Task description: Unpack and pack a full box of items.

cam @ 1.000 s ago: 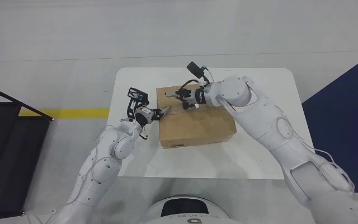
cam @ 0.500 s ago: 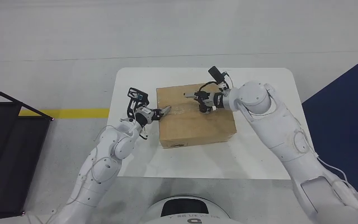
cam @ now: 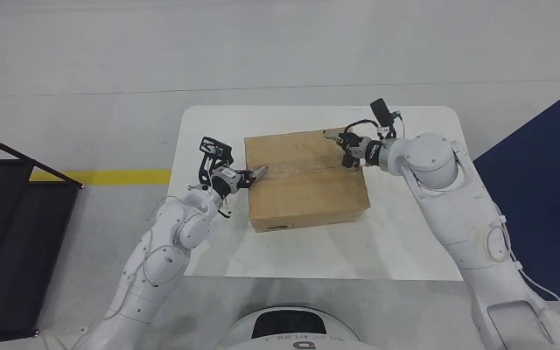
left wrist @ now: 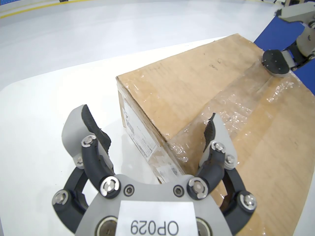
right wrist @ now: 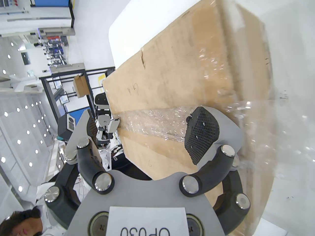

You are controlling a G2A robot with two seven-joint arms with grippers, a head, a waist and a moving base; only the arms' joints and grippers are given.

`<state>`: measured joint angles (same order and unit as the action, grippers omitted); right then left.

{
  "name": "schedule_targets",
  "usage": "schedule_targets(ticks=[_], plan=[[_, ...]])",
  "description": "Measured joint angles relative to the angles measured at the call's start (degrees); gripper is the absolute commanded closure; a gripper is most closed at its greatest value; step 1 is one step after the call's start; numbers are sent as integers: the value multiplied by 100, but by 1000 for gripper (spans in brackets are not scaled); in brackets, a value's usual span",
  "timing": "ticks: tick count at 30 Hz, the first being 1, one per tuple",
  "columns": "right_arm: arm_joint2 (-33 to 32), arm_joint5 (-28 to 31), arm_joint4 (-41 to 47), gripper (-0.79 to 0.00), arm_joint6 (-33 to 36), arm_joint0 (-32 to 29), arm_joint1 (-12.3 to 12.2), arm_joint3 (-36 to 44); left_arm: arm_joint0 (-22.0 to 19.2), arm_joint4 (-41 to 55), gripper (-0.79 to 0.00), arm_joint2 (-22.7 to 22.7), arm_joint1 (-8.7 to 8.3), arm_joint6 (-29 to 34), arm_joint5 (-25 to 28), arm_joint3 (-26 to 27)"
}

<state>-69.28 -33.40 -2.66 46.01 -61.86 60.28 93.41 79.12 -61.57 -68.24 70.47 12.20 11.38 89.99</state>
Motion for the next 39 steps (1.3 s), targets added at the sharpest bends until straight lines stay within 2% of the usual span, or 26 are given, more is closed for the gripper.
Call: schedule_targets(ticks=[3, 8, 15, 20, 27, 32, 35, 39], plan=[[-194, -45, -76, -785, -97, -238, -47, 455, 0, 0, -785, 0, 0, 0, 0, 0], [-244, 350, -83, -785, 69, -344, -79, 814, 0, 0, -785, 0, 0, 0, 0, 0], [348, 501, -111, -785, 378, 352, 25, -85, 0, 0, -785, 0, 0, 0, 0, 0], [328, 362, -298, -785, 596, 505, -8, -486, 0, 0, -785, 0, 0, 0, 0, 0], [-645, 383, -209, -785, 448, -120, -201, -78, 0, 0, -785, 0, 0, 0, 0, 0], [-1468, 615, 52, -785, 147, -604, -297, 186, 0, 2, -785, -3, 0, -2, -2, 3], [-1866, 1010, 401, -785, -27, -695, -311, -6, 64, 186, -785, -178, 3, -214, -246, 146], [-2146, 1581, 702, -785, -145, -589, -322, -592, 220, 507, -785, -629, -23, -438, -596, 344]])
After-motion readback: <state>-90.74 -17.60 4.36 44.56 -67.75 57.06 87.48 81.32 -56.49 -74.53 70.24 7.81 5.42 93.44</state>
